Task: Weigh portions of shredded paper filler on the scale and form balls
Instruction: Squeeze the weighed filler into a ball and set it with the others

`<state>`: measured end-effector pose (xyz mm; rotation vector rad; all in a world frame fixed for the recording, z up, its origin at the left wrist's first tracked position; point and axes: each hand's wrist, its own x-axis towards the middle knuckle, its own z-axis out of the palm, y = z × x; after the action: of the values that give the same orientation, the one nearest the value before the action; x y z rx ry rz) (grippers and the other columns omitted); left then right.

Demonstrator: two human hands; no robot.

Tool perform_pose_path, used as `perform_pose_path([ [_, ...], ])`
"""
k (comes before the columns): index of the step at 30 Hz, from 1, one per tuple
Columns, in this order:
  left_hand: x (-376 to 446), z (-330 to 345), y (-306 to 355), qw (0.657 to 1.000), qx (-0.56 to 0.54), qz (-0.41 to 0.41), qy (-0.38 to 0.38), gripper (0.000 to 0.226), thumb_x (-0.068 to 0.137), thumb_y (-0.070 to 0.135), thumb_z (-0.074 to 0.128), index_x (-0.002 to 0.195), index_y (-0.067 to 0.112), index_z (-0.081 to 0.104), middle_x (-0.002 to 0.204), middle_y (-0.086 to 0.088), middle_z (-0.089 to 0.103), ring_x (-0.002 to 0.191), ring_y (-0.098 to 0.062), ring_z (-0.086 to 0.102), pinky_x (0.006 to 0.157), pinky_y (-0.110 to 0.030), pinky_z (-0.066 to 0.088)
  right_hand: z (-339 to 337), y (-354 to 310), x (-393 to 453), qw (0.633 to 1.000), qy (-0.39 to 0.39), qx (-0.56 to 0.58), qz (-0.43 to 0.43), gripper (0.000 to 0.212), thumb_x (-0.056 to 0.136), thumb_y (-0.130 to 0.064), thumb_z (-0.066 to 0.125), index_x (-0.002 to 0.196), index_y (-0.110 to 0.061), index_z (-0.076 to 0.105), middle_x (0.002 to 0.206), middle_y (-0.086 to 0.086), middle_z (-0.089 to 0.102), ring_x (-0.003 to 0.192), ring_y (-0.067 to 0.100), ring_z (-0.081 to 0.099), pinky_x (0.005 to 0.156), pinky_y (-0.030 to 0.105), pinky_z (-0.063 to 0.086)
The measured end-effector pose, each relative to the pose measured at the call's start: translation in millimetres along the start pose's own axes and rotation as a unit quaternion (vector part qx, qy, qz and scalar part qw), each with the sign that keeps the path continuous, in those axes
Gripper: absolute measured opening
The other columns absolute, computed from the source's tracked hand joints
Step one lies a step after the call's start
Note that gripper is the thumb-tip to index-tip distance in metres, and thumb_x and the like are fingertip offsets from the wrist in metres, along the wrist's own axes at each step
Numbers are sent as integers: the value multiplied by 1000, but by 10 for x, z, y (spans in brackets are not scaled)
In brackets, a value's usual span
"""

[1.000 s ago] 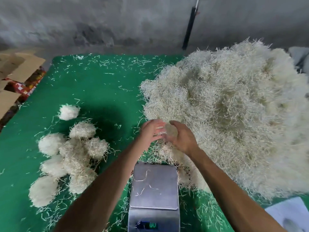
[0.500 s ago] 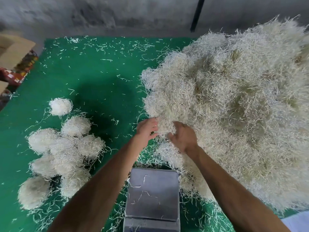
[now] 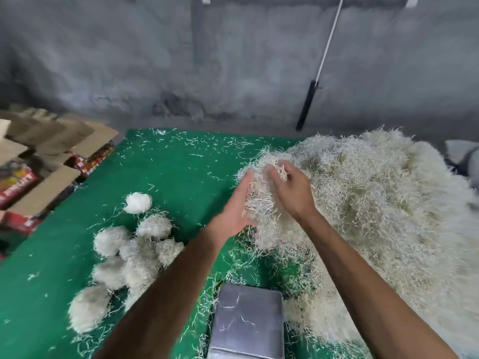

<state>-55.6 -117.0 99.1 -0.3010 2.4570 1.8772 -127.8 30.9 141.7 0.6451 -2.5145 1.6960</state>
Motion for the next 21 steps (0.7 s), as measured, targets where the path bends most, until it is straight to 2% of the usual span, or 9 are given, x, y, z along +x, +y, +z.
perform_pose_path([
  [2,-39,-7,102,999,3,32,-2,123,78,15,83,142,72,-6,157,41,1,142,19,7,115,-7,7,-39,-174,-95,998,-27,61,4,38,108,-54,42,130,-31,63,128,-9,67,113,-2,62,109,37,50],
  [4,-175,-19,298,991,-131,-29,12,105,71,53,85,149,61,16,161,26,14,146,-5,22,123,-38,19,-69,-262,-186,991,-71,108,26,49,109,-57,32,142,-30,56,137,5,64,121,15,63,106,40,52],
  [6,-199,-25,408,967,-224,-110,56,109,65,57,86,153,44,24,159,18,21,144,-19,28,116,-51,28,-123,-266,-245,982,-81,163,48,42,110,-49,37,140,-25,55,130,20,63,106,29,68,90,37,59],
  [9,-262,-223,412,948,-267,-131,113,89,70,34,83,147,30,38,154,-7,39,135,-32,43,112,-54,36,-232,-193,-370,991,-39,117,42,32,109,-35,49,137,-21,57,123,8,67,98,14,69,86,32,60],
  [11,-329,-386,463,934,-306,-142,122,71,72,39,79,137,30,51,152,-5,39,130,-29,43,104,-46,42,-244,-110,-480,996,-66,28,61,46,104,-53,50,141,-25,54,133,-5,60,110,7,62,102,39,54],
  [14,-379,-542,497,920,-340,-155,116,84,71,56,79,143,27,49,151,-8,44,132,-31,47,106,-44,39,-142,-110,-703,971,-187,52,141,71,89,-78,46,145,-33,46,134,-1,55,112,15,63,99,43,56],
  [15,-422,-559,502,923,-338,-160,91,82,70,61,79,139,28,52,143,-8,53,125,-31,54,105,-45,43,-57,-122,-748,968,-196,61,148,68,94,-69,51,149,-30,43,137,1,53,108,14,64,98,41,57],
  [18,-582,-545,437,950,-261,-167,41,54,63,75,79,105,43,65,104,7,64,88,-15,66,60,-31,58,275,-159,-774,984,-134,28,110,58,103,-12,55,158,-14,36,156,5,43,121,14,60,110,38,49],
  [21,-572,-540,259,964,-176,-181,80,73,74,61,79,132,23,57,117,-3,65,97,-22,66,64,-33,58,552,-186,-807,974,-203,42,86,60,96,1,53,154,-8,39,147,-4,46,128,23,57,103,30,49],
])
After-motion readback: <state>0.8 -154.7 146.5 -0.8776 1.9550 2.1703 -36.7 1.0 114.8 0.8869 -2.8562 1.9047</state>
